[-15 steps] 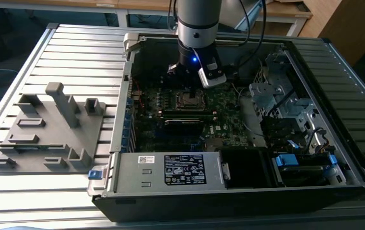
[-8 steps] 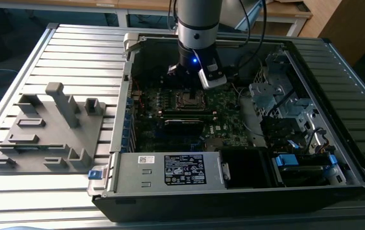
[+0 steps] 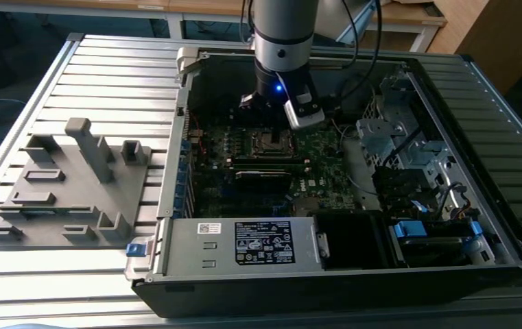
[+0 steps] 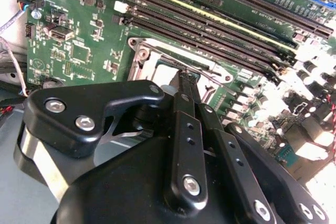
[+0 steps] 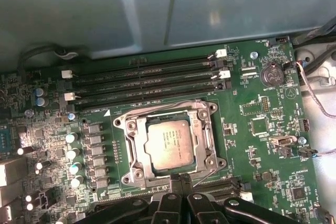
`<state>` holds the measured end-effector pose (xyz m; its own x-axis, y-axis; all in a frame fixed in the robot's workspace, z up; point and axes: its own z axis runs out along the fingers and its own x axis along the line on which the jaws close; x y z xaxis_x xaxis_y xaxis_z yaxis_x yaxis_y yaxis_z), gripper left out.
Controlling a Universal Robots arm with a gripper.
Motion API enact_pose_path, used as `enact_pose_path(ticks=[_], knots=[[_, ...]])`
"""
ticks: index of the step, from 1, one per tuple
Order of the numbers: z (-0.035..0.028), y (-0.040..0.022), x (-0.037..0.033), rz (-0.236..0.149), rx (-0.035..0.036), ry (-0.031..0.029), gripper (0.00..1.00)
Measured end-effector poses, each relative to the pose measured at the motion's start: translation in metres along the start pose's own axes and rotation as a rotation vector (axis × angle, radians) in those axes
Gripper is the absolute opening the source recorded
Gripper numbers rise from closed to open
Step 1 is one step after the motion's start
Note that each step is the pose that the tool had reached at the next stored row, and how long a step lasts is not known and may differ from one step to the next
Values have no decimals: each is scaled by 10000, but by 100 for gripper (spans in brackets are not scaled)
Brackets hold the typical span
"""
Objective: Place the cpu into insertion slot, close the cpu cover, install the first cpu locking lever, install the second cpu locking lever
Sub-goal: 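Install the second cpu locking lever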
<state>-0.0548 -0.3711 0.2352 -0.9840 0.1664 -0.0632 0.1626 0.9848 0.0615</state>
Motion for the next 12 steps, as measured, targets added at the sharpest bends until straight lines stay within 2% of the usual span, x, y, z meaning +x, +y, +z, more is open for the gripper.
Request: enact_pose_path(ticks=[12], knots=[[-2,-31,-5,0,0,0,11]])
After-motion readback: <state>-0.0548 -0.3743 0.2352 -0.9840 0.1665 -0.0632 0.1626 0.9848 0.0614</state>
